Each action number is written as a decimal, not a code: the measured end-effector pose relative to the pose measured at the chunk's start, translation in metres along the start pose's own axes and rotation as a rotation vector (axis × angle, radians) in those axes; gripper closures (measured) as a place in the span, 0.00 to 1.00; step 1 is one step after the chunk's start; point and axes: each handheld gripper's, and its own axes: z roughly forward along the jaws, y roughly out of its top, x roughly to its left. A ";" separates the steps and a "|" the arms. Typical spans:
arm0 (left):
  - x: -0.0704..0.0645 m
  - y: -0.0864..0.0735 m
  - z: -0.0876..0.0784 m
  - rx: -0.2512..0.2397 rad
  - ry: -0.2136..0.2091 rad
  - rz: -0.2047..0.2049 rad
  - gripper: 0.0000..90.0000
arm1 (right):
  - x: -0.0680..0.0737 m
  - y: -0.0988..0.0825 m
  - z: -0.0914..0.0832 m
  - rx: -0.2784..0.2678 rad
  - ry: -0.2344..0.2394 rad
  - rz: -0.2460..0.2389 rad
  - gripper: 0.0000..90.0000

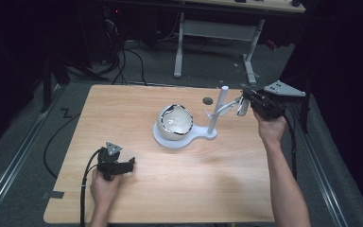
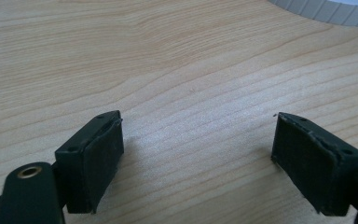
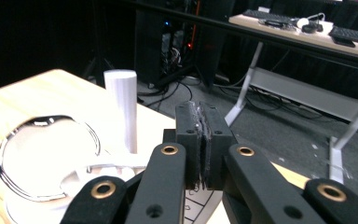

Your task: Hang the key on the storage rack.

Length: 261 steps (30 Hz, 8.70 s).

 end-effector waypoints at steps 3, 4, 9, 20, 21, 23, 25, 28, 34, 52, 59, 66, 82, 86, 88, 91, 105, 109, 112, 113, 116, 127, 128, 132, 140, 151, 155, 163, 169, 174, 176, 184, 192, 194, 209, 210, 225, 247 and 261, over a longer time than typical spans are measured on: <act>0.000 0.000 0.000 0.000 0.000 0.000 0.19 | 0.000 -0.006 0.001 0.020 -0.008 -0.006 0.98; 0.000 0.000 0.000 0.000 0.000 0.000 0.19 | 0.000 -0.008 0.002 0.024 -0.012 -0.013 0.98; 0.000 0.000 0.000 0.000 0.000 0.000 0.19 | 0.001 -0.019 0.005 0.050 -0.015 -0.015 0.98; 0.000 0.000 0.000 0.000 0.000 0.001 0.19 | 0.010 -0.041 0.015 0.105 -0.012 -0.031 0.98; 0.000 0.000 0.000 0.000 0.000 0.001 0.19 | 0.012 -0.042 0.016 0.113 -0.012 -0.040 0.98; 0.000 0.000 0.000 0.000 0.000 0.001 0.19 | 0.016 -0.046 0.018 0.127 -0.011 -0.055 0.98; 0.000 0.000 0.000 0.000 0.001 0.001 0.19 | 0.018 -0.050 0.020 0.137 -0.007 -0.054 0.98; 0.000 0.000 0.000 0.000 0.000 0.000 0.19 | 0.023 -0.053 0.022 0.148 0.002 -0.057 0.98; 0.000 0.000 0.000 0.000 0.000 0.001 0.19 | 0.028 -0.055 0.026 0.161 0.017 -0.053 0.98; 0.000 0.000 0.000 0.000 0.000 0.000 0.19 | 0.034 -0.068 0.034 0.179 0.050 -0.010 0.98; 0.000 0.000 0.000 0.000 0.000 0.000 0.19 | 0.030 -0.082 0.034 0.189 0.051 0.033 0.98; 0.000 0.000 0.000 0.000 0.001 0.001 0.19 | 0.033 -0.089 0.038 0.196 0.052 0.031 0.98; 0.000 0.000 0.000 0.000 0.001 0.001 0.19 | 0.036 -0.101 0.044 0.203 0.053 0.050 0.97; 0.000 0.000 0.000 0.000 0.001 0.001 0.19 | 0.035 -0.105 0.043 0.200 0.054 0.066 0.95; 0.000 0.000 0.000 0.000 0.001 0.001 0.19 | 0.034 -0.106 0.043 0.202 0.054 0.070 0.94; 0.000 0.000 0.000 0.000 0.001 0.001 0.19 | 0.033 -0.108 0.041 0.198 0.051 0.076 0.93; 0.000 0.000 0.000 0.000 0.001 0.001 0.19 | 0.033 -0.108 0.030 0.175 0.047 0.096 0.77; 0.000 0.000 0.000 0.000 0.001 0.001 0.19 | 0.031 -0.108 0.024 0.173 0.034 0.102 0.71; 0.000 0.000 0.000 0.001 0.001 0.002 0.19 | 0.030 -0.109 0.019 0.164 0.025 0.116 0.67; 0.000 0.000 0.000 0.000 0.001 0.002 0.19 | 0.029 -0.109 0.018 0.164 0.022 0.117 0.66; 0.000 0.000 0.000 0.000 0.001 0.001 0.19 | 0.028 -0.111 0.014 0.165 0.017 0.127 0.63; 0.000 0.000 0.000 0.000 0.001 0.001 0.19 | 0.023 -0.127 0.003 0.172 0.003 0.169 0.61; 0.000 0.000 0.000 0.001 0.001 0.002 0.19 | 0.022 -0.128 0.001 0.173 0.000 0.172 0.60; 0.000 0.000 0.000 0.001 0.001 0.002 0.19 | 0.021 -0.133 -0.003 0.175 -0.008 0.185 0.60; 0.000 0.000 0.000 0.000 0.001 0.001 0.19 | 0.019 -0.142 -0.013 0.170 -0.011 0.203 0.60; 0.000 0.000 0.000 0.000 0.001 0.002 0.19 | 0.024 -0.149 -0.019 0.167 -0.005 0.203 0.60; 0.000 0.000 0.000 0.000 0.001 0.002 0.19 | 0.027 -0.151 -0.021 0.166 -0.001 0.195 0.60; 0.000 0.000 0.000 0.000 0.001 0.002 0.19 | 0.031 -0.158 -0.025 0.169 0.000 0.202 0.61; 0.000 0.000 0.000 0.000 0.001 0.001 0.19 | 0.032 -0.165 -0.027 0.172 0.002 0.207 0.62; 0.000 0.000 0.000 0.001 0.002 0.002 0.19 | 0.034 -0.167 -0.029 0.183 0.000 0.207 0.63; 0.000 0.000 0.000 0.000 0.002 0.002 0.19 | 0.034 -0.166 -0.030 0.181 0.003 0.205 0.63; 0.000 0.000 0.000 0.000 0.002 0.002 0.19 | 0.035 -0.169 -0.030 0.195 0.001 0.200 0.64; 0.000 0.000 0.000 0.000 0.001 0.002 0.19 | 0.035 -0.176 -0.030 0.216 -0.010 0.211 0.65; 0.000 0.000 0.000 0.000 0.002 0.001 0.19 | 0.034 -0.178 -0.030 0.217 -0.012 0.214 0.65; 0.000 0.000 0.000 0.000 0.001 0.001 0.19 | 0.034 -0.193 -0.023 0.272 -0.016 0.212 0.64; 0.000 0.000 0.000 0.000 0.001 0.001 0.19 | 0.034 -0.194 -0.022 0.273 -0.017 0.213 0.64; 0.000 0.000 0.000 0.001 0.002 0.002 0.19 | 0.032 -0.201 -0.017 0.319 -0.048 0.205 0.61; 0.000 0.000 0.000 0.000 0.002 0.002 0.19 | 0.035 -0.206 -0.008 0.388 -0.075 0.179 0.54; 0.000 0.000 0.000 0.001 0.002 0.002 0.19 | 0.038 -0.206 -0.006 0.430 -0.108 0.164 0.40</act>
